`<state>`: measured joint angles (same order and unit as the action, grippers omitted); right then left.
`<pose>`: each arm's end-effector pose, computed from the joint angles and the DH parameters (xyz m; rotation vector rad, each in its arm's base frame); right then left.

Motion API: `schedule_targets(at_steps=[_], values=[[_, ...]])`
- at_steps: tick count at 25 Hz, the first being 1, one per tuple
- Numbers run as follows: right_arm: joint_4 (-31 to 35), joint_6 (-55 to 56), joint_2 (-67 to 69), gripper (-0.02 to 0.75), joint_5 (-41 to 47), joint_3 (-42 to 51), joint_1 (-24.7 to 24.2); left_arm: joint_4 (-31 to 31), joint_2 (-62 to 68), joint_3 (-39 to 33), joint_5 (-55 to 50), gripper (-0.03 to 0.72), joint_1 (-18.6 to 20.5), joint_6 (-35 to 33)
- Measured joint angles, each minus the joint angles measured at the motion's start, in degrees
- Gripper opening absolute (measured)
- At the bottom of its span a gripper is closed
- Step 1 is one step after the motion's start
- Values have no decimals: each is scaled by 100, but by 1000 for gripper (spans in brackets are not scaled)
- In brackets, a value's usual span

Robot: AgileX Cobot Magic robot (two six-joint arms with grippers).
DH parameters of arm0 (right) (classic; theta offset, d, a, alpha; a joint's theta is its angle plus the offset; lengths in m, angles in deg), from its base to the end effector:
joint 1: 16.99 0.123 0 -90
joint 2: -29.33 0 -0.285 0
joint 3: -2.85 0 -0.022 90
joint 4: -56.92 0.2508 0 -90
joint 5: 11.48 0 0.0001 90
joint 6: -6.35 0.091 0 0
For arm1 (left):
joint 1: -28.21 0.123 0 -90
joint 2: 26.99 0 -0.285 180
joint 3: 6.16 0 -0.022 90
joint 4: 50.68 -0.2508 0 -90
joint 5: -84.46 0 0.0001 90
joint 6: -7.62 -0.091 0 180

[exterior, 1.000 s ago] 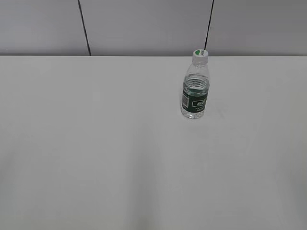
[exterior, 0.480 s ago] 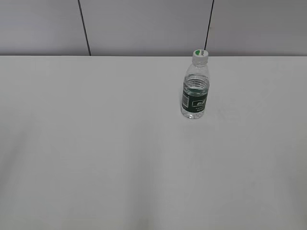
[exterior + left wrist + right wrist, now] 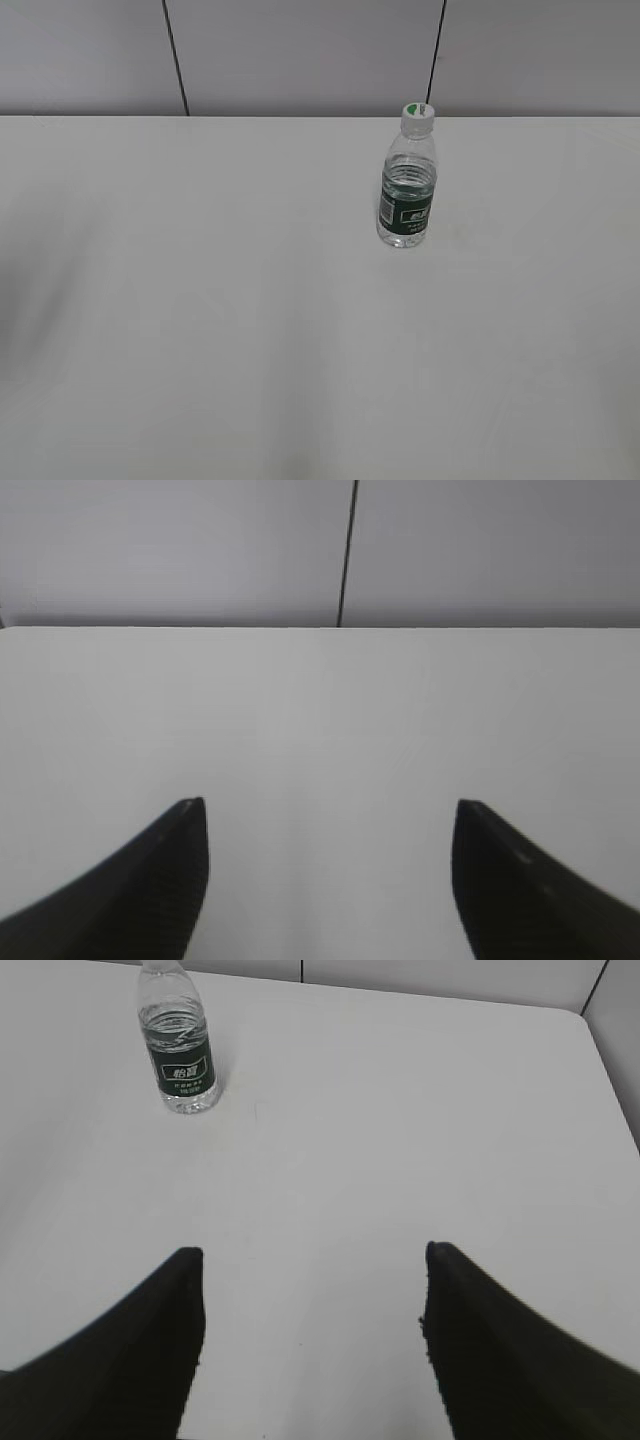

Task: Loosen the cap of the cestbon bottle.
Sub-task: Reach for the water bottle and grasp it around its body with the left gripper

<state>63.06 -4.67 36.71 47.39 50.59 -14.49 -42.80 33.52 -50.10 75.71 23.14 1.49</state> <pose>-0.0070 0.0080 0.2844 -0.2378 1.9709 0.0308 0.1908 -0.0188 0.2940 0.0724 1.9742 -0.0971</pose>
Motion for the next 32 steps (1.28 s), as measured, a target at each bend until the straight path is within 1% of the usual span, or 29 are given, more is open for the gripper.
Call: schedule_targets(at_steps=[6,9,12,15,16,20,22,25,27,29,32], values=[[0,0,0,522,0,0,0,-76,1528,4,1218,582,-621,0],[0,0,0,522,0,0,0,-349,2281,4,1900,582,-862,-1],[0,0,0,522,0,0,0,-788,2958,4,2763,582,-1044,-1],[0,0,0,522,0,0,0,-1488,3524,6,3555,582,-1107,49],[0,0,0,522,0,0,0,-1816,3698,6,3852,582,-1107,179],[0,0,0,522,0,0,0,-3164,4375,58,4987,582,-1107,1152],[0,0,0,522,0,0,0,-3835,4738,187,5327,582,-1114,1633],[0,0,0,522,0,0,0,-4725,5298,516,5724,582,-1114,2204],[0,0,0,522,0,0,0,-5203,5658,790,5884,582,-1114,2435],[0,0,0,522,0,0,0,-5615,5951,1116,6002,582,-1114,2668],[0,0,0,522,0,0,0,-6077,6336,1678,6132,582,-1114,3027]])
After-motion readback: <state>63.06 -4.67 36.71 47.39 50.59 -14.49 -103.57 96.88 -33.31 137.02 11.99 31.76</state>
